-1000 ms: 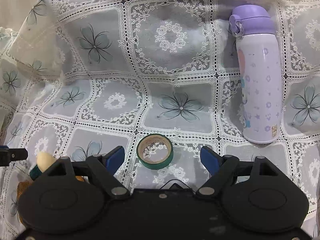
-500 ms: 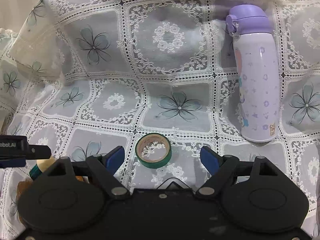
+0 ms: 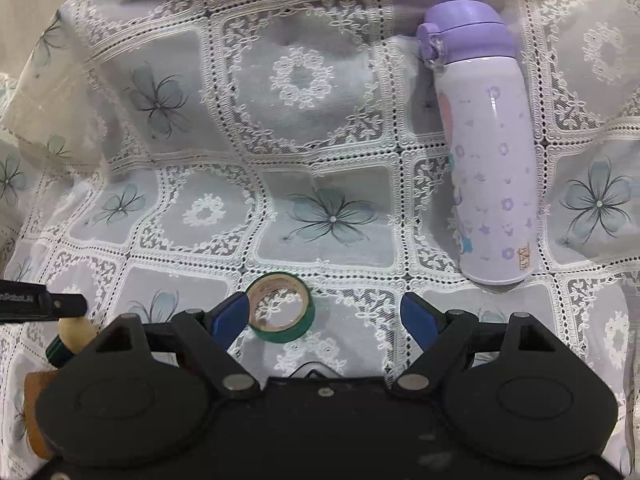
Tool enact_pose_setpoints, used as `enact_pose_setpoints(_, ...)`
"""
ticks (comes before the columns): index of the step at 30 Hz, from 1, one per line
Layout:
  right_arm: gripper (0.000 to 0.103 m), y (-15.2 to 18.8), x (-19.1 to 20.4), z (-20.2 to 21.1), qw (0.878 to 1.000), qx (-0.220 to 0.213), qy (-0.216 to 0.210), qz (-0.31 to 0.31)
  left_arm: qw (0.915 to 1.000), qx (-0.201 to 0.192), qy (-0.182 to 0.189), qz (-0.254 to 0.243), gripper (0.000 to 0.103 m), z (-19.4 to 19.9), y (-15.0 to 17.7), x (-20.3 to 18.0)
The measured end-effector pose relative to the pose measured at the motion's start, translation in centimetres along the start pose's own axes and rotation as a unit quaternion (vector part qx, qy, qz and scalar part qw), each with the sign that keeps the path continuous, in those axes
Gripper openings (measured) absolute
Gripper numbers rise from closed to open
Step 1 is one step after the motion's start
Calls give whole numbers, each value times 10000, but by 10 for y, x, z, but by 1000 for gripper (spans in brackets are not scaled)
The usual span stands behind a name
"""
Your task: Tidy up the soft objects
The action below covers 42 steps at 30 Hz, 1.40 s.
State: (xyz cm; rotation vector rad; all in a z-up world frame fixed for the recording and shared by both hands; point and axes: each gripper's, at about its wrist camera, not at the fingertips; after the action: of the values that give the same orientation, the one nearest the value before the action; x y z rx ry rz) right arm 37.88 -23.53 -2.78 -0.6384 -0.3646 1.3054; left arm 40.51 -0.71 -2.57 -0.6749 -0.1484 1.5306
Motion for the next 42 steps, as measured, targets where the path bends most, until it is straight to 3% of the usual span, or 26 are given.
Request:
enact_pose_setpoints(6,82,-3,6,0,10000,7,24,42,9992,109,-39,-376,34,-6,-6,4)
enact_pose_setpoints(9,83,-2,19,-1,9998,36,-17,212,9997,122,10,-202,42,-3,-3,11)
enact_pose_setpoints(12,83,-1,30,-8,9993,110,5,365,9998,95,-10,-167,56,5,1,15)
enact_pose_setpoints(16,83,1,37,-20,9988,264,67,414,9998,81,9,-160,63,18,10,14)
enact_pose_setpoints(21,83,3,37,-27,9986,349,138,364,9993,72,226,286,65,19,16,11)
enact_pose_setpoints(31,82,3,39,-25,9984,278,163,468,9968,184,147,759,61,-4,23,12)
enact_pose_setpoints(34,72,3,39,-26,9983,265,156,489,9964,141,109,832,47,-7,24,17)
enact_pose_setpoints(37,45,3,39,-26,9983,284,-86,493,9966,87,229,782,42,-5,24,19)
enact_pose_setpoints(38,45,2,39,-25,9980,305,-245,489,9969,76,245,749,40,-5,24,18)
enact_pose_setpoints(42,46,2,44,-21,9980,180,-153,585,9975,63,278,648,37,-3,22,16)
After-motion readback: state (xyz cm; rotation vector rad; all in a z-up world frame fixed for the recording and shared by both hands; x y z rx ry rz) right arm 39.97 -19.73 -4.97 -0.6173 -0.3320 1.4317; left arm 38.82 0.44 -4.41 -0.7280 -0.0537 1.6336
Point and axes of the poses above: each gripper's, at about its wrist camera, not at the fingertips, and z roughly against the way its jaws point, x to its left, y to its underside, and after that the axes turned 13 degrees about y, right-handed
